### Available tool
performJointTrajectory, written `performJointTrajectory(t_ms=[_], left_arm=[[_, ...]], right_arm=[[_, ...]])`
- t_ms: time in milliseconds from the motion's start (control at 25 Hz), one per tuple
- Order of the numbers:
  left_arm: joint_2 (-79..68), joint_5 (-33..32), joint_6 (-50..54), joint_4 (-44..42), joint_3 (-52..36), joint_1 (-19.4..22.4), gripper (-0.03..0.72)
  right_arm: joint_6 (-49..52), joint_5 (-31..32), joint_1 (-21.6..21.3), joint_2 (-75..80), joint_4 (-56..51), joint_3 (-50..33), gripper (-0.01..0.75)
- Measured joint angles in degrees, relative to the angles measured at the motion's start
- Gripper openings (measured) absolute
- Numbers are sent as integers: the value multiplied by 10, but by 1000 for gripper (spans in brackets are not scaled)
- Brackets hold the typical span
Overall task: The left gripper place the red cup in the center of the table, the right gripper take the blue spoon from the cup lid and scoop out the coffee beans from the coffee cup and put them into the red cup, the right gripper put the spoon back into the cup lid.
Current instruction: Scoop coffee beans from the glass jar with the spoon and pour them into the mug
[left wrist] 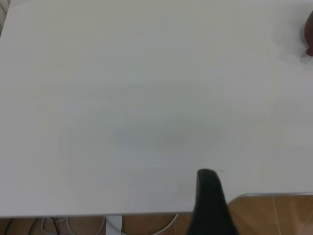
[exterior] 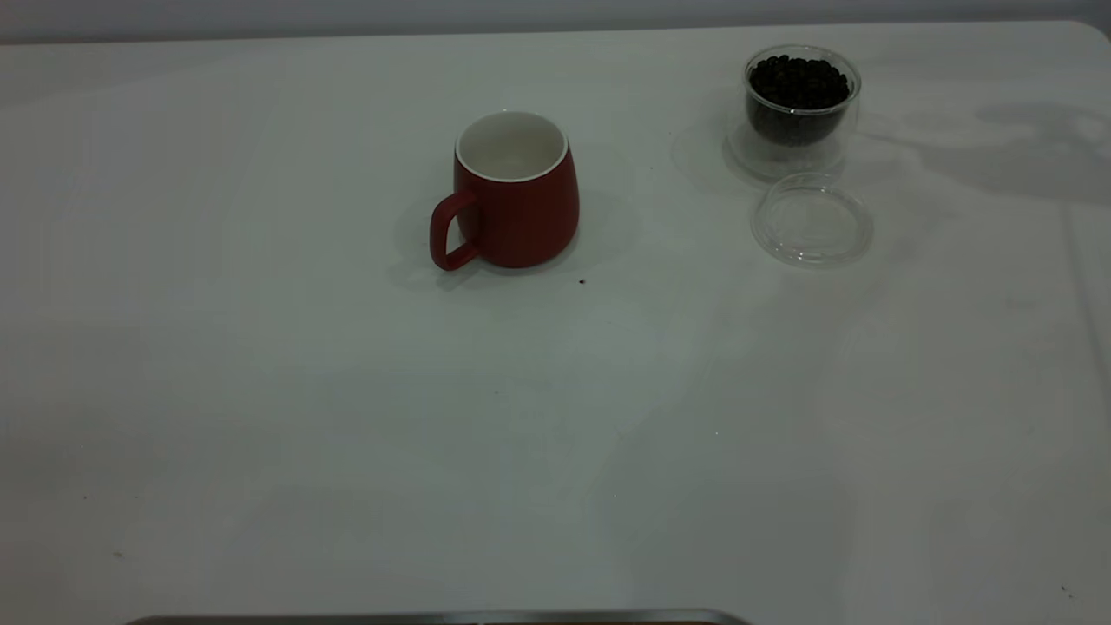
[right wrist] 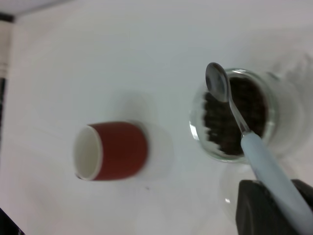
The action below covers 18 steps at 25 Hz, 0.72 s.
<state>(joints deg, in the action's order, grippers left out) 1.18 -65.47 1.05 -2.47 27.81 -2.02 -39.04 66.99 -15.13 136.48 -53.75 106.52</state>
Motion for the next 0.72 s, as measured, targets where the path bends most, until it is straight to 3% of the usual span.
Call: performJointTrajectory(t_ms=[200,720], left_arm=[[0,0,0,0,0,0,587],[0,0,0,0,0,0,587]], right_arm=[[30,12,20,41,32,55,114],[35,14,32,92,44,60,114]])
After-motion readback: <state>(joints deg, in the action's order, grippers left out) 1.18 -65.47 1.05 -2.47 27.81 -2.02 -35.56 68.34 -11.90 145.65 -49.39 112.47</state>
